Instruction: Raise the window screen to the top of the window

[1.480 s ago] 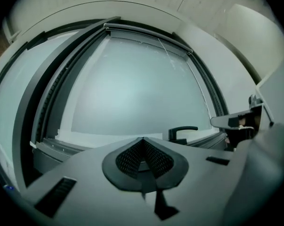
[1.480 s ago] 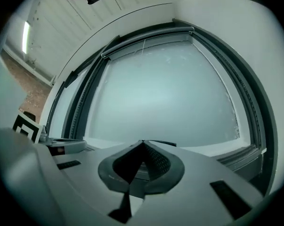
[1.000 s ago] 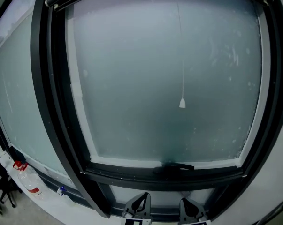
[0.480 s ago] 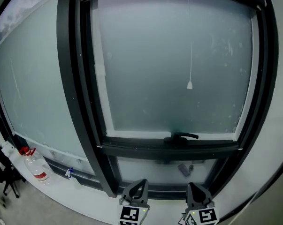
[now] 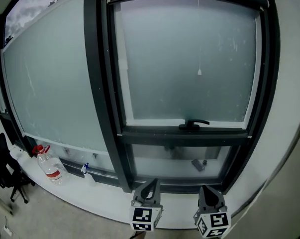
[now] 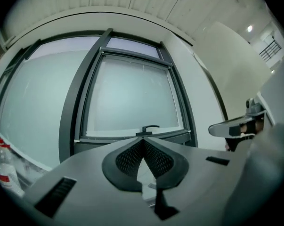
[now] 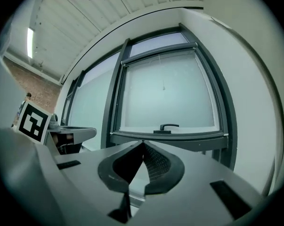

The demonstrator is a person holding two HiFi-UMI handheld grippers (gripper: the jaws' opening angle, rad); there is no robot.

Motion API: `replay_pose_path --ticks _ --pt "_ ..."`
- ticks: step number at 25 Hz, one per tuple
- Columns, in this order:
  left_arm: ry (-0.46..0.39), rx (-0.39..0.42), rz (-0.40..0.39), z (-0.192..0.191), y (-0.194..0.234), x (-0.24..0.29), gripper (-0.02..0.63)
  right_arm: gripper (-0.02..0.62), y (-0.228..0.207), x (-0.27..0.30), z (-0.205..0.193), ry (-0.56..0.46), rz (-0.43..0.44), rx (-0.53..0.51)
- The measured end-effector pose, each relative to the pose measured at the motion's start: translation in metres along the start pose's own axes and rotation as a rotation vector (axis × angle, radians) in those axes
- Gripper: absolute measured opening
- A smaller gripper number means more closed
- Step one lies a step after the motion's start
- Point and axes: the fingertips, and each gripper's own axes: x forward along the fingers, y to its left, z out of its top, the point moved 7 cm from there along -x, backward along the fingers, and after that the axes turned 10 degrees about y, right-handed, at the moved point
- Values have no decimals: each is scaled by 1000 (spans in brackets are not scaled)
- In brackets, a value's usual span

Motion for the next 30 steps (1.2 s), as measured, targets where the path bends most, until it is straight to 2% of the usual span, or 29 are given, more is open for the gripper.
replay_pose_path --ticks 7,15,21,27,30 --pt "33 -56 16 -1 -59 -53 3 6 4 -76 -9 -4 5 19" --pt "71 -88 15 -9 -87 -121 3 5 17 -140 -31 13 22 72" --pt "24 -82 -9 0 -80 -146 3 6 49 -151 -21 -12 24 15" --pt "-95 -34 -78 49 -52 -140 3 6 68 -135 34 -124 -28 -66" --pt "-98 -29 -85 59 -38 -132 3 5 73 -118 51 -146 -53 -83"
